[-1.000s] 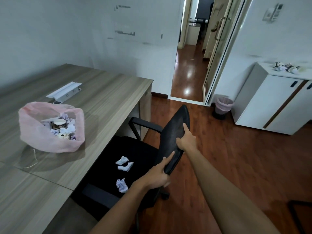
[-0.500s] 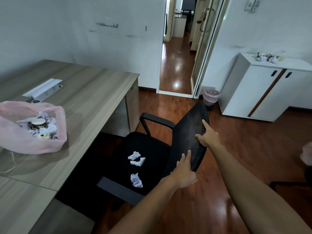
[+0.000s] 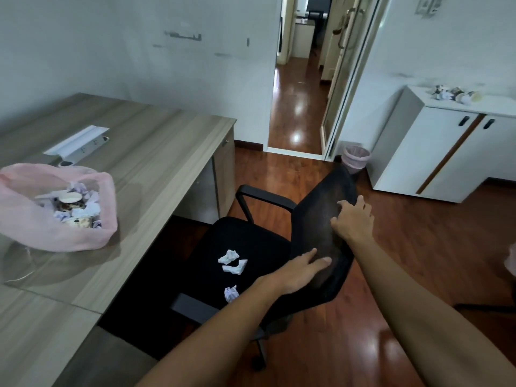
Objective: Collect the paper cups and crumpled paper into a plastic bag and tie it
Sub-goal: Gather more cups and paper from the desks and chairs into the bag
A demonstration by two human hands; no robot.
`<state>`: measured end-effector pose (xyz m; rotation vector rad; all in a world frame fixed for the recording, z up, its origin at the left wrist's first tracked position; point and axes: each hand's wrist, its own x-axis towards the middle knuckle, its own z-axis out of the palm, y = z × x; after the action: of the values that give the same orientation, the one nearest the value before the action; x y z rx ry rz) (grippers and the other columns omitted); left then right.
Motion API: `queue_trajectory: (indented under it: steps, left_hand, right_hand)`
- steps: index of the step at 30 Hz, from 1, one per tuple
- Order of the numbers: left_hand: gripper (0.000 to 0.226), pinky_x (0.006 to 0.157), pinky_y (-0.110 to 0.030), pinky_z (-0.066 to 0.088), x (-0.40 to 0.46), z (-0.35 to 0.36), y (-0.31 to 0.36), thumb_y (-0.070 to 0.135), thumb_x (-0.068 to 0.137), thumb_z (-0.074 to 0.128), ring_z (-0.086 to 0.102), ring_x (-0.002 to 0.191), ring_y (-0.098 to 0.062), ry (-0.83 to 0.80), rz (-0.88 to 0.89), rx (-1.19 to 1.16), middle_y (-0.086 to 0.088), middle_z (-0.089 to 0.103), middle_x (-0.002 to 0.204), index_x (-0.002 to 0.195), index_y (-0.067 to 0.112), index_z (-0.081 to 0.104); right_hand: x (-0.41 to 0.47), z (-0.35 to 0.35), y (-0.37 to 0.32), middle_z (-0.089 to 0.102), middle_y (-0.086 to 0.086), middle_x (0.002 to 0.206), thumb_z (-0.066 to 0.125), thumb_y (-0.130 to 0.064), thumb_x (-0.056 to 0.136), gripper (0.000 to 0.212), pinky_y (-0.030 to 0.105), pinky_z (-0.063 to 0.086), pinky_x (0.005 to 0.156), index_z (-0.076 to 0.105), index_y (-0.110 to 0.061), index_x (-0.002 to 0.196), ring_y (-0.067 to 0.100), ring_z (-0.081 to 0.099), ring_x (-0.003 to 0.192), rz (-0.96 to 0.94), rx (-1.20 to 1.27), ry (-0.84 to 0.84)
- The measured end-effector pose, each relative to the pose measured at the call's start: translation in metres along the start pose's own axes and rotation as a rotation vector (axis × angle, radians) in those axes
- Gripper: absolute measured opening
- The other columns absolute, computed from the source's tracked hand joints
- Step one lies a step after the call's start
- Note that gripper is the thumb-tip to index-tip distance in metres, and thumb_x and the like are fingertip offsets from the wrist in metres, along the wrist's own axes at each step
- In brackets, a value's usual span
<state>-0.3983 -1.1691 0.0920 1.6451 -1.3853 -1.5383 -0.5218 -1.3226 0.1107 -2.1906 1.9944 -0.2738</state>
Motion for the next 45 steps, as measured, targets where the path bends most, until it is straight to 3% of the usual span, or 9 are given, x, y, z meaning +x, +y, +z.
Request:
queue_trajectory:
  steps: [3,12,17,24,29,32,37,40,45]
  left_hand:
    - [0.076,0.117,-0.033,0.018,-0.009,-0.043,-0.016,0.067,0.094,0.037,0.024,0.147,-0.020,0.182,-0.011,0.035,-0.001,0.027,0.160,0.154,0.022,0.028]
    - [0.066,0.103,-0.036,0.041,-0.060,-0.211,-0.104,0.059,0.090,0.051,0.049,0.130,-0.026,0.827,-0.140,0.170,-0.006,0.052,0.142,0.141,0.017,0.048]
    - [0.047,0.100,-0.038,0.040,-0.097,-0.314,-0.151,0.037,0.085,0.064,0.052,0.119,-0.031,1.304,-0.213,0.147,-0.013,0.058,0.124,0.123,0.010,0.059]
    - [0.059,0.091,-0.045,0.041,-0.154,-0.447,-0.193,0.040,0.071,0.070,0.051,0.110,-0.038,1.819,-0.220,0.287,-0.019,0.056,0.119,0.118,0.005,0.056]
    - [0.096,0.106,-0.049,0.032,-0.190,-0.531,-0.231,0.048,0.072,0.076,0.036,0.136,-0.035,1.815,-0.425,0.133,-0.018,0.038,0.147,0.145,0.003,0.033]
    - [0.103,0.107,-0.050,0.034,-0.194,-0.565,-0.248,0.048,0.073,0.078,0.037,0.137,-0.036,1.701,-0.513,-0.050,-0.017,0.037,0.151,0.150,0.006,0.025]
    - [0.068,0.098,-0.042,0.044,-0.178,-0.590,-0.270,0.036,0.084,0.070,0.056,0.118,-0.036,1.593,-0.517,-0.174,-0.015,0.060,0.131,0.141,0.014,0.040]
    - [0.039,0.089,-0.040,0.045,-0.155,-0.594,-0.265,0.032,0.093,0.057,0.059,0.108,-0.039,1.585,-0.489,-0.121,-0.019,0.065,0.118,0.125,0.010,0.053]
    - [0.036,0.089,-0.039,0.043,-0.104,-0.587,-0.236,0.032,0.099,0.048,0.058,0.110,-0.040,1.524,-0.384,-0.093,-0.020,0.065,0.119,0.123,0.006,0.055]
  right_hand:
    - [0.005,0.005,-0.033,0.030,0.020,0.153,0.060,-0.035,0.086,0.047,0.050,0.022,0.116,0.057,-0.018,0.130,0.038,0.024,0.142,-0.119,-0.025,0.043]
    - [0.016,0.059,-0.221,0.044,0.009,0.148,0.058,-0.045,0.088,0.042,0.045,0.034,0.112,0.065,-0.020,0.121,0.025,0.028,0.144,-0.390,0.221,-0.242]
    - [0.005,0.107,-0.319,0.065,0.006,0.121,0.055,-0.046,0.088,0.032,0.041,0.049,0.097,0.070,-0.023,0.105,0.028,0.057,0.117,-0.373,0.336,-0.394]
    - [-0.012,0.167,-0.457,0.064,0.007,0.125,0.049,-0.063,0.087,0.058,0.035,0.042,0.103,0.065,-0.017,0.118,0.027,0.052,0.124,-0.337,0.404,-0.589]
    - [-0.031,0.207,-0.550,0.052,0.010,0.140,0.056,-0.069,0.080,0.084,0.042,0.050,0.097,0.049,-0.007,0.137,0.029,0.054,0.122,-0.291,0.455,-0.701]
    - [-0.034,0.226,-0.584,0.052,0.011,0.134,0.064,-0.059,0.081,0.081,0.046,0.056,0.086,0.043,-0.004,0.135,0.032,0.057,0.116,-0.240,0.415,-0.755]
    - [-0.016,0.253,-0.594,0.069,0.015,0.096,0.054,-0.015,0.079,0.021,0.047,0.060,0.072,0.066,-0.002,0.091,0.036,0.068,0.087,-0.217,0.421,-0.716]
    - [0.001,0.250,-0.579,0.063,0.013,0.079,0.049,-0.012,0.080,0.017,0.046,0.060,0.068,0.063,-0.003,0.079,0.034,0.065,0.075,-0.121,0.496,-0.611]
    - [0.032,0.236,-0.533,0.062,0.011,0.082,0.054,-0.021,0.083,0.017,0.025,0.039,0.067,0.051,-0.015,0.067,0.027,0.055,0.077,0.017,0.550,-0.417]
